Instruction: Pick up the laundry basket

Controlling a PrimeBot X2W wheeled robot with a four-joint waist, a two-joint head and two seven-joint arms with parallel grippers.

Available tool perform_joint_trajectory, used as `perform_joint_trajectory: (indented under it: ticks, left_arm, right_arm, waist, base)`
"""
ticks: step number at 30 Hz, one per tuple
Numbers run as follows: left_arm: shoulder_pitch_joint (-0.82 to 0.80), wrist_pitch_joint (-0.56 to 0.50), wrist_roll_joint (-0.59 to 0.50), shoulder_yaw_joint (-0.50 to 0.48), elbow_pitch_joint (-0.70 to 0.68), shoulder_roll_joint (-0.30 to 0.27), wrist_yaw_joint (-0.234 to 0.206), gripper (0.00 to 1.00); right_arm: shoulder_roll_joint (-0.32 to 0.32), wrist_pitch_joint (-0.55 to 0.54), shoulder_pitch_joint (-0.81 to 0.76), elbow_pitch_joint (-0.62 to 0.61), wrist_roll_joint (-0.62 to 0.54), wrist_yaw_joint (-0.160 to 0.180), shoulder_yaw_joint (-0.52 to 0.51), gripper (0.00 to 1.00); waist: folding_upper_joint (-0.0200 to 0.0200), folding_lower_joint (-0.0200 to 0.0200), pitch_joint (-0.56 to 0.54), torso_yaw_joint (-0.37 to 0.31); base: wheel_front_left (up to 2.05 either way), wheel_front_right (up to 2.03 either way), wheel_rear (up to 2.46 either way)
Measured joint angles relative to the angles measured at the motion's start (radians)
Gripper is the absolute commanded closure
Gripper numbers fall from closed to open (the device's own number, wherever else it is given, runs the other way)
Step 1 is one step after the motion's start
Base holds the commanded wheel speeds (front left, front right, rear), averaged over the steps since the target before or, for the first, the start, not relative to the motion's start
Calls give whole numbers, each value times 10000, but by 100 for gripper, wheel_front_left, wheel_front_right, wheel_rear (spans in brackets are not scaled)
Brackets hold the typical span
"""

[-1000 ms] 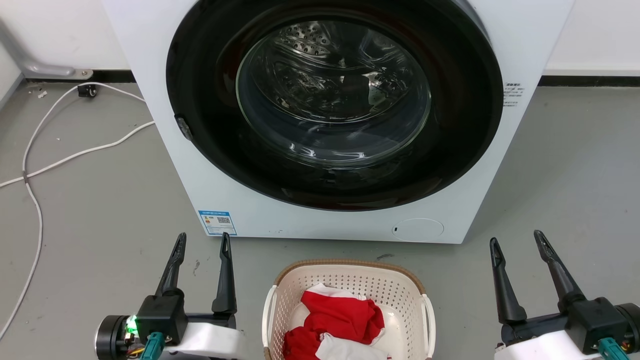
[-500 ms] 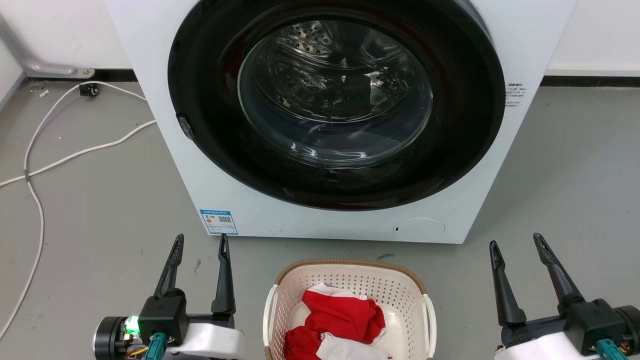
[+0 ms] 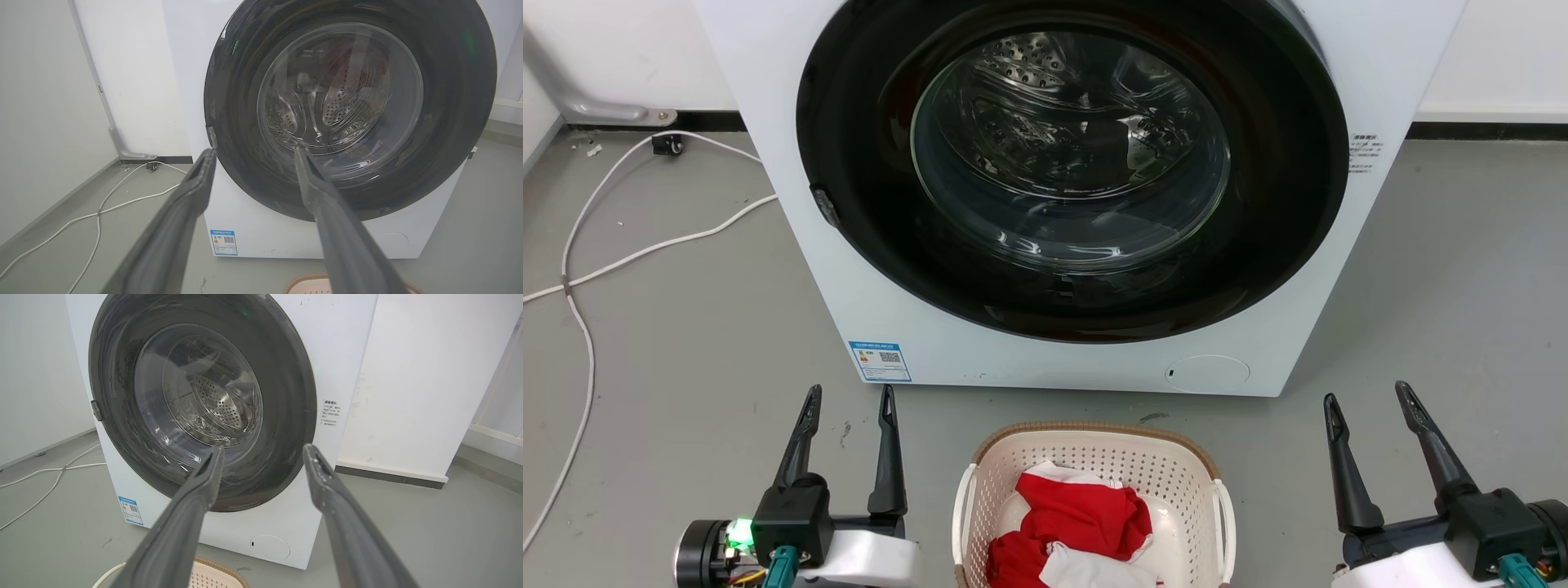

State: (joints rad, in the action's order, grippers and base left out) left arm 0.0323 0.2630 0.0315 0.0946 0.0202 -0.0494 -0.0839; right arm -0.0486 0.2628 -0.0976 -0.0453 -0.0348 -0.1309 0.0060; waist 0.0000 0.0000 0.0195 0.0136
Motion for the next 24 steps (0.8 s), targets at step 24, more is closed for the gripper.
perform_joint_trajectory:
  ticks: [24]
  left_arm:
    - [-12, 0, 61, -33, 119, 0, -42, 0]
  right_arm:
    - [-2, 2, 50, -6, -44, 0, 35, 0]
  waist:
    - [0, 0, 41, -63]
  base:
    - [0, 0, 0]
